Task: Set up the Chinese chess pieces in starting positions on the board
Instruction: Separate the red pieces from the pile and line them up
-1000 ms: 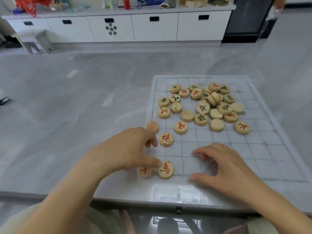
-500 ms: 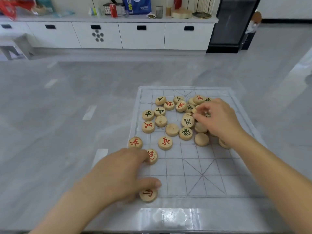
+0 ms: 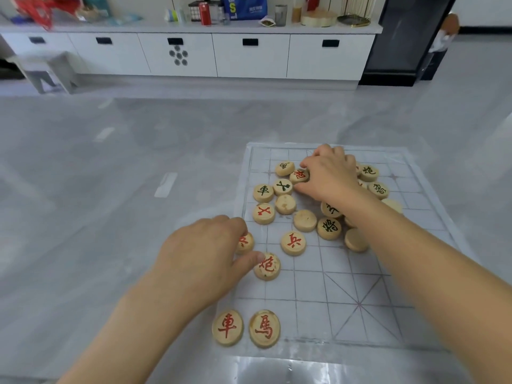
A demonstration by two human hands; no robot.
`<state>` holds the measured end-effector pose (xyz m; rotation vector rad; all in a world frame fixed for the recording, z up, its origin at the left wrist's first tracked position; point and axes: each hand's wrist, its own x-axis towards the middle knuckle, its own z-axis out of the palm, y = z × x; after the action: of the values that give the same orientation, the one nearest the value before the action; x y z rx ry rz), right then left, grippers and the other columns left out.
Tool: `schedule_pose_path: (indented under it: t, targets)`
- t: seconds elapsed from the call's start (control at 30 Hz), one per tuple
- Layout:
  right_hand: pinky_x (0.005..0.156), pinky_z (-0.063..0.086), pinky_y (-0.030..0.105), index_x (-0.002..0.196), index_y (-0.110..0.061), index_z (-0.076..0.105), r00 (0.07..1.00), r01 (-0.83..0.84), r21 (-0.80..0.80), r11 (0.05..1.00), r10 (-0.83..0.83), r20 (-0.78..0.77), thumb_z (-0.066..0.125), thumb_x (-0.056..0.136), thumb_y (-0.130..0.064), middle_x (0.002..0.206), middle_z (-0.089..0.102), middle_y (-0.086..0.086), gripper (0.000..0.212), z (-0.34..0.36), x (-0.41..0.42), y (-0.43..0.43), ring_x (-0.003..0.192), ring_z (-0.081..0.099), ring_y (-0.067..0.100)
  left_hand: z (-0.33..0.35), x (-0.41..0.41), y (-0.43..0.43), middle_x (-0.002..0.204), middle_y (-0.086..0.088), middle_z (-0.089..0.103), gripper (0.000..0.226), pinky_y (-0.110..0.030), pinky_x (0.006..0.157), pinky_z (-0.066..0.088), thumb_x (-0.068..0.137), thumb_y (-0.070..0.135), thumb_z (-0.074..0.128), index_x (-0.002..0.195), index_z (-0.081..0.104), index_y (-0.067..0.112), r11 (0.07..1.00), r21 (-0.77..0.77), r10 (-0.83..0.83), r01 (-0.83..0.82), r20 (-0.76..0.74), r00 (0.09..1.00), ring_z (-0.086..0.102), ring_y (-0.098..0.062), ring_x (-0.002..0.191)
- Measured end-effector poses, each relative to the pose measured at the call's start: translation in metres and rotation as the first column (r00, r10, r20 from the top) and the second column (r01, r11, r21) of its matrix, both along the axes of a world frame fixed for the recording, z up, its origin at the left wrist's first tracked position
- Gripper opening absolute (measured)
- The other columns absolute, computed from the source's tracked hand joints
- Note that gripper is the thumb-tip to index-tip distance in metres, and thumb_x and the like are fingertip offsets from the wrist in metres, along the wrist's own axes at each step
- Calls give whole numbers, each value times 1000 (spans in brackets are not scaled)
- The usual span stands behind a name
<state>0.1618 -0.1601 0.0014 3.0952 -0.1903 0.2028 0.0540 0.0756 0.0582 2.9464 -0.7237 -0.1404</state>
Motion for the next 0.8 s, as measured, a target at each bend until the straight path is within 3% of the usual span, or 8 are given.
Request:
schedule_pose_path:
  t: [0.1, 0.2, 0.3, 0.4, 0.57, 0.7, 0.8]
  targets:
    - [89, 31, 39, 112, -25, 61, 999, -4, -14, 1000, 4, -36, 58, 80, -53, 120, 46, 4, 43, 5, 3, 3, 112, 38, 27, 0, 0, 1, 110, 13, 57, 45, -32, 81, 48, 86, 65, 36, 112, 51, 31, 1000, -10, 19, -19, -14, 1000, 55, -11, 101]
    - [86, 30, 37, 102, -26, 61, 1000, -14, 217, 976, 9, 25, 63, 75, -50, 116, 46, 0, 36, 23, -23, 11, 111, 38, 25, 0, 2, 7, 114, 15, 57, 45, -30, 79, 47, 87, 64, 36, 117, 49, 33, 998, -20, 52, -53, -21, 998, 55, -10, 102]
    - [79, 29, 33, 83, -34, 58, 986, -165, 356, 920, 160, 43, 56, 65, -65, 98, 47, -8, 36, 37, -90, 22, 100, 39, 16, 1, 4, 12, 115, 15, 57, 44, -30, 78, 47, 88, 63, 37, 119, 49, 34, 996, -33, 82, -82, -3, 997, 57, -10, 101]
    - [76, 25, 28, 75, -38, 52, 960, -246, 349, 904, 278, -42, 43, 56, -79, 89, 44, -18, 46, 33, -163, 34, 89, 35, 6, 2, 4, 11, 115, 16, 57, 43, -31, 78, 47, 88, 62, 38, 118, 49, 35, 995, -48, 86, -86, -2, 996, 57, -10, 101]
    - [63, 34, 22, 64, -32, 54, 963, -265, 291, 919, 269, 27, 52, 55, -73, 75, 47, -16, 41, 8, -222, 47, 69, 48, 9, -3, 0, 5, 112, 15, 58, 43, -32, 78, 49, 88, 63, 37, 115, 51, 33, 997, -35, 70, -70, -16, 997, 57, -11, 97]
    - [66, 38, 26, 66, -32, 56, 952, -298, 234, 925, 306, 3, 49, 53, -80, 75, 48, -16, 50, -3, -227, 51, 70, 51, 10, -5, -4, 3, 109, 16, 58, 39, -33, 77, 50, 87, 63, 36, 110, 50, 35, 998, -32, 50, -51, -32, 998, 58, -9, 98]
    - [75, 37, 30, 82, -33, 62, 957, -290, 222, 931, 279, 80, 35, 56, -90, 85, 52, -18, 68, 14, -209, 38, 82, 51, 9, -4, -5, 4, 110, 17, 58, 41, -33, 78, 50, 86, 64, 36, 112, 50, 36, 998, -32, 49, -49, -20, 999, 58, -9, 99]
